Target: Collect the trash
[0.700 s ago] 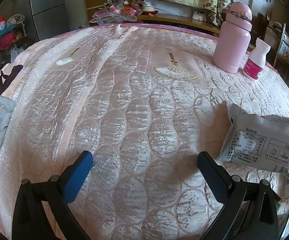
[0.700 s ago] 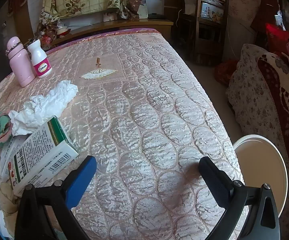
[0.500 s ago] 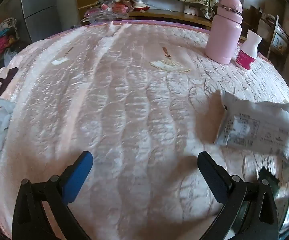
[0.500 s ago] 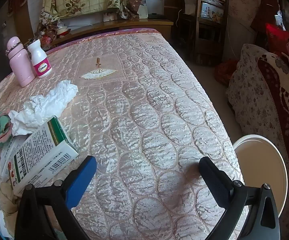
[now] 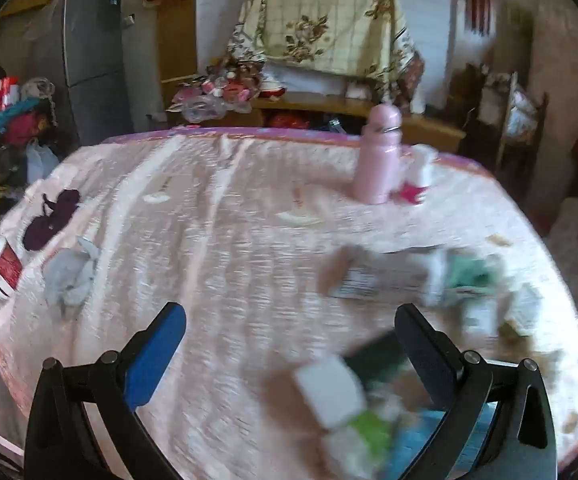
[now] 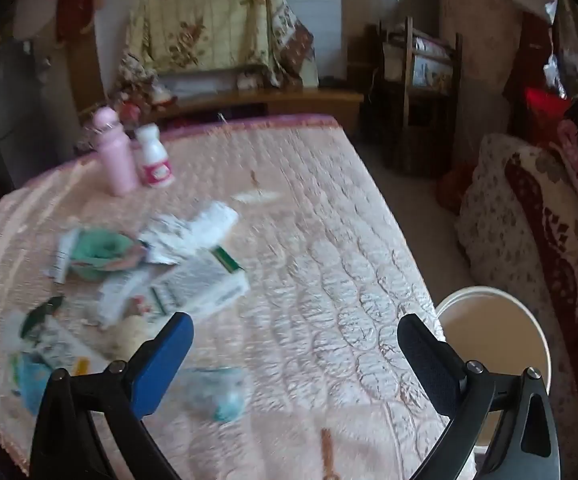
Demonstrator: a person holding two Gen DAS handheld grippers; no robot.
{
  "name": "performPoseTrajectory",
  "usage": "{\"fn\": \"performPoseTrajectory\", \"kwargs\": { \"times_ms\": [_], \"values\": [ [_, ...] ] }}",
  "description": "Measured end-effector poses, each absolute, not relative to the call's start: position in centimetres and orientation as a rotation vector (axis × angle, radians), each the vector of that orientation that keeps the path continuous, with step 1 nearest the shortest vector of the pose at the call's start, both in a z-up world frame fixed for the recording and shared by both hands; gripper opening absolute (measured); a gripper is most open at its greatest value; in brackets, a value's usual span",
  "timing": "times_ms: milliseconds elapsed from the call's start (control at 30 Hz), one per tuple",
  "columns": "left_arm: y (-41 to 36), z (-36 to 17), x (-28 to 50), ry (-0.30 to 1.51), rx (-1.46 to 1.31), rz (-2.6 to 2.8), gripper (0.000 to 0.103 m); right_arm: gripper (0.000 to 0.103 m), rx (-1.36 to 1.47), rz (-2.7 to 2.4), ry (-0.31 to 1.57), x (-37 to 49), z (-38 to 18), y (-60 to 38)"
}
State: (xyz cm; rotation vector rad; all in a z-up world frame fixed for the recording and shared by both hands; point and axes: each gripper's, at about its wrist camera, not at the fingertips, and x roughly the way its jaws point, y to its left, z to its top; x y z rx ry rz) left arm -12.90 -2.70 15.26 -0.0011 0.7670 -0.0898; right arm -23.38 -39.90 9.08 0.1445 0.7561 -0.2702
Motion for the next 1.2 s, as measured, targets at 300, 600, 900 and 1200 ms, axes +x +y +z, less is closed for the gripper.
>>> {"fn": "performPoseTrajectory", "kwargs": {
  "times_ms": [300, 600, 900, 1200],
  "values": [
    [-6.4, 17.1, -17.4, 0.637, -0.024, -0.189, 0.103, 0.103, 0.178, -0.193, 0.573, -27.8, 15.9, -36.7],
    [-7.5, 16.9, -19.1, 0.595, -0.036, -0.214, 0.103, 0.103, 0.164, -0.183, 0.529, -28.6, 17.4, -35.5],
    [-7.9, 16.8, -19.1, 0.567, -0.033, -0.211, 0.103, 0.103, 0.144, -0.186, 0.507, -28.8, 17.7, -35.1],
    [-7.5, 16.4, -20.0, 0.549, -0.039, -0.210, 0.103, 0.103, 0.150, -0.186, 0.498, -28.7, 17.7, -34.8]
  ]
}}
